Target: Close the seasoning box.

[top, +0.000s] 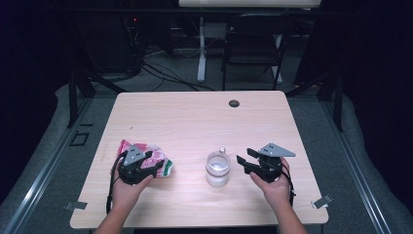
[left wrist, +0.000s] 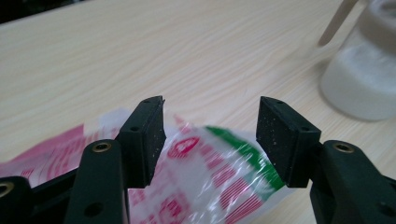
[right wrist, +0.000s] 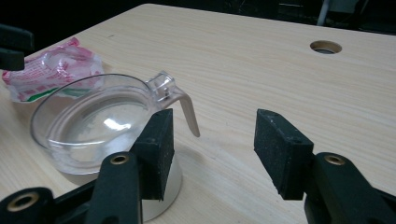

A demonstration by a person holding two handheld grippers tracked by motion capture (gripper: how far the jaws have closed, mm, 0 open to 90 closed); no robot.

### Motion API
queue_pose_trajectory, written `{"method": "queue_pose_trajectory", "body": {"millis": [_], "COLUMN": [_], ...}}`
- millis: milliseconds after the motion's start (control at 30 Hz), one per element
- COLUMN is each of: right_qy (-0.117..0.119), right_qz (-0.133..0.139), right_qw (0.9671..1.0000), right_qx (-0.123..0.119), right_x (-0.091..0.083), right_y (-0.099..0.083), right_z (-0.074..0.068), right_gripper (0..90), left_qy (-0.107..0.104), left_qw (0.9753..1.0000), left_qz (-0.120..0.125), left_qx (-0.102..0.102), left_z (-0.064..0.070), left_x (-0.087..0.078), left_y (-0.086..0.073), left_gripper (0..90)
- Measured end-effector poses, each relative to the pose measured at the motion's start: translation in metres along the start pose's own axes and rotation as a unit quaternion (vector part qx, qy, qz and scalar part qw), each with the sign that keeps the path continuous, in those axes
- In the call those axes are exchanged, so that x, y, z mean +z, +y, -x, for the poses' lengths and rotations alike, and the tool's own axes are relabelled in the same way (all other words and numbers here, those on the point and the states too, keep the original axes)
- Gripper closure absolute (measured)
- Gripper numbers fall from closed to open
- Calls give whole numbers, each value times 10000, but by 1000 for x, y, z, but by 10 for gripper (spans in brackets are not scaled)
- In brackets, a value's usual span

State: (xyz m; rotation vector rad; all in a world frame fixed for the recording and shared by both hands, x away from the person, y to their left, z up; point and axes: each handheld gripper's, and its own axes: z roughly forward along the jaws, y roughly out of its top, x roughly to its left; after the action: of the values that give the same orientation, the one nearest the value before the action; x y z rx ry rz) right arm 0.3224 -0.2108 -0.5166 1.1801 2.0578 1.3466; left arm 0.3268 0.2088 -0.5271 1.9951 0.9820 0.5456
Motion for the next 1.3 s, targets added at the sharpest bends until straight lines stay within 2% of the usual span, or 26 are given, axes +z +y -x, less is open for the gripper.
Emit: {"method": "queue_pose_trajectory", "body": {"millis": [333, 400, 600, 767, 900, 1100, 1300], "right_qy": [-169, -116, -158, -337, -356, -393, -380], "right_qz": [-105, -86, -227, -450, -565, -643, -580], "right_qw": [9994, 9993, 9986, 9977, 9971, 9970, 9972], "right_qx": [276, 354, 446, 369, 356, 197, 272], "right_x": [4, 5, 10, 15, 19, 22, 22], "right_y": [-8, -9, -16, -21, -23, -24, -24], "right_z": [13, 15, 19, 21, 22, 19, 19], "right_gripper": [470, 469, 469, 470, 470, 469, 468], "left_qy": [36, 16, 14, 2, -33, -72, -84], "left_qw": [9999, 9998, 9995, 9994, 9992, 9992, 9991], "left_qz": [-51, -82, -282, -357, -401, -383, -399], "left_qx": [-143, -153, -123, 9, 81, 76, 104], "left_z": [-5, -6, -5, -1, 2, 5, 6], "left_x": [5, 7, 11, 16, 19, 22, 23], "left_y": [-9, -10, -11, -11, -11, -12, -11], "left_gripper": [421, 422, 422, 422, 423, 422, 422]}}
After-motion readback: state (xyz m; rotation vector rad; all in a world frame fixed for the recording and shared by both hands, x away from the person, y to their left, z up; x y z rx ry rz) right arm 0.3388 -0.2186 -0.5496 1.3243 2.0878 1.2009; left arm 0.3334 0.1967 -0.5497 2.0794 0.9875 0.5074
